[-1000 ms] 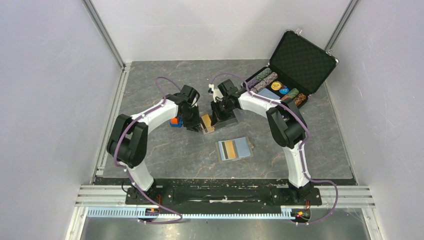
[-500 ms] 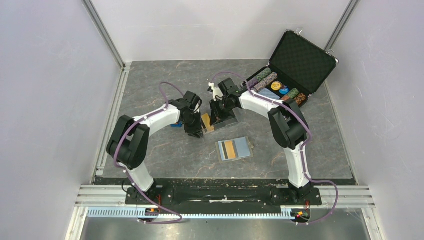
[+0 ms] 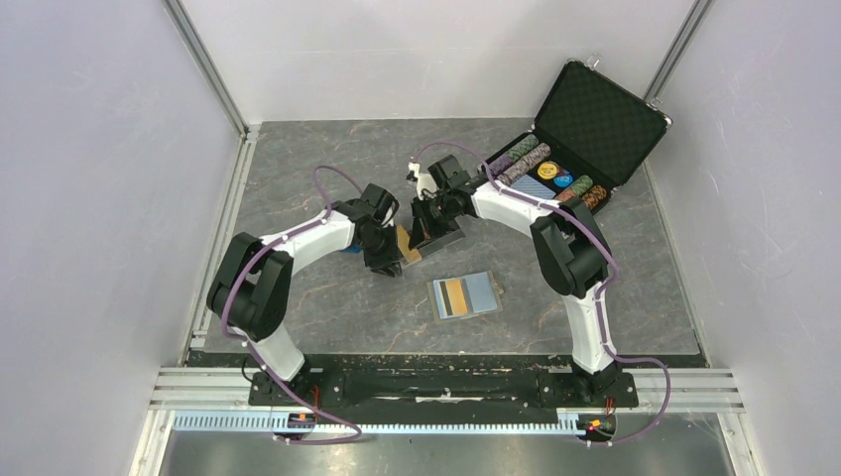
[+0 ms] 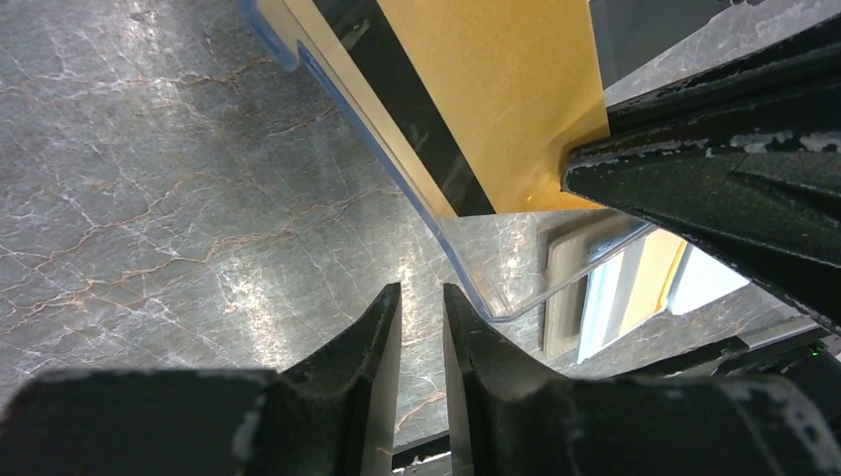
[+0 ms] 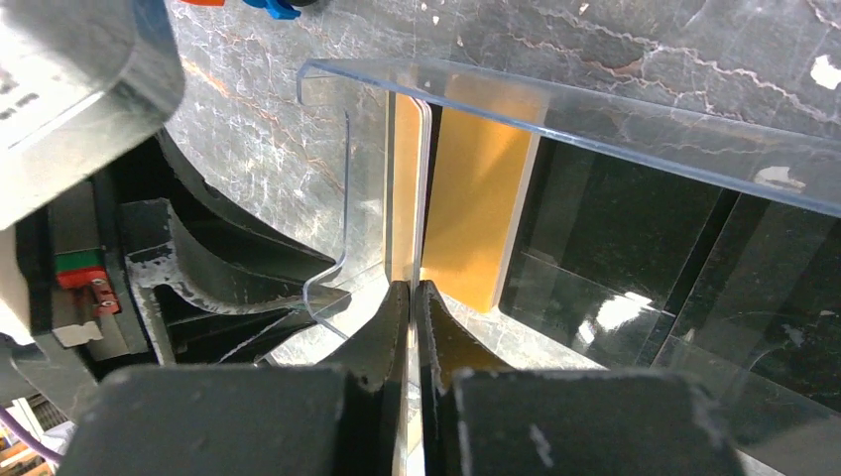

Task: Put the credit cards into the card holder
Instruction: Pick up the credit card from the storage box.

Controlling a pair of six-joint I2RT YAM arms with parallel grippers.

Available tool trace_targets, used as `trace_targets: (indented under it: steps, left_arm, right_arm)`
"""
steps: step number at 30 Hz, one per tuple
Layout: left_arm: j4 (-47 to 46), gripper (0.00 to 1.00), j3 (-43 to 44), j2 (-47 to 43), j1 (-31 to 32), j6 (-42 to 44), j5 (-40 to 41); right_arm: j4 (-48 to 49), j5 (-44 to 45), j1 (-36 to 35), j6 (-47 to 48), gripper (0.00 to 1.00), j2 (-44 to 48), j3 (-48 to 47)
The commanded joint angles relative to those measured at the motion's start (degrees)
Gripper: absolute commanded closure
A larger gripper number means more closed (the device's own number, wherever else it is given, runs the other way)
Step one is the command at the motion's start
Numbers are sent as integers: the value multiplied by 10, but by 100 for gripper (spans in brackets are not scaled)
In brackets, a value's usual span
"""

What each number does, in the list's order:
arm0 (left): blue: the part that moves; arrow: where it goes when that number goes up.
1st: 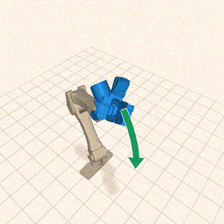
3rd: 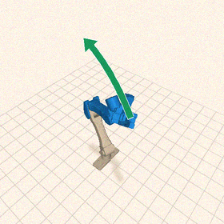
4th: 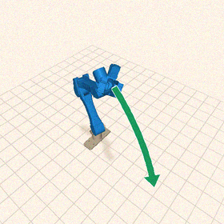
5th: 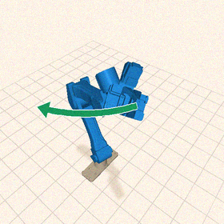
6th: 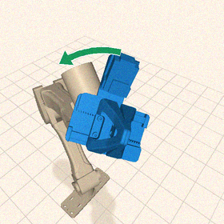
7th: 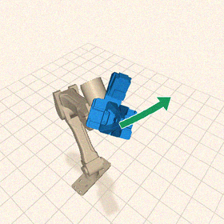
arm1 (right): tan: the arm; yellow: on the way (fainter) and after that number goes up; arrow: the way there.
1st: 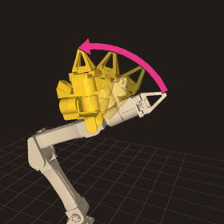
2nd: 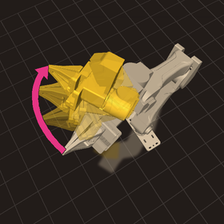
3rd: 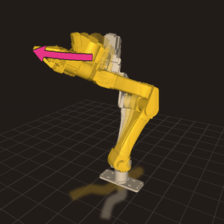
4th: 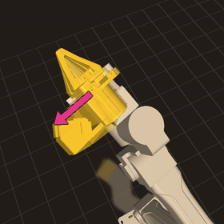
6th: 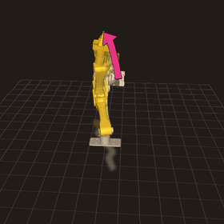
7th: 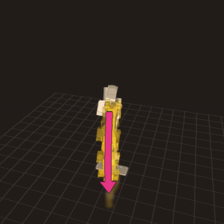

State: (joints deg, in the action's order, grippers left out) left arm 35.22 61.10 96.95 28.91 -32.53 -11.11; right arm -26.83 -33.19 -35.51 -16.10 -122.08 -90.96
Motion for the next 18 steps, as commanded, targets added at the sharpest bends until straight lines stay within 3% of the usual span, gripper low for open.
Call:
trace_targets:
  steps: [1, 5, 6, 10, 13, 16, 18]
  left_arm:
    - [-23, 71, -4, -22, 5, -16, -10]
    - [-24, 71, -5, -24, 8, -18, -9]
    - [-23, 71, -5, -24, 8, -18, -10]
    - [-24, 71, -4, -24, 10, -20, -9]
    - [-24, 71, -4, -25, 12, -19, -10]
    - [-23, 71, -6, -27, 12, -19, -9]
    - [-20, 71, -5, -28, 12, -19, -6]
  right_arm:
    - [-8, 0, -13, 15, 100, 20, -15]
    - [-29, 41, -13, 43, 99, 33, -20]
    - [-33, 49, -13, 48, 81, 36, -22]
    - [-51, 77, -13, 69, 74, 32, -30]
    - [-60, 95, -13, 79, 82, 24, -30]
    - [-67, 105, -13, 86, 99, 17, -33]
    - [-67, 106, -13, 89, 100, 19, -33]
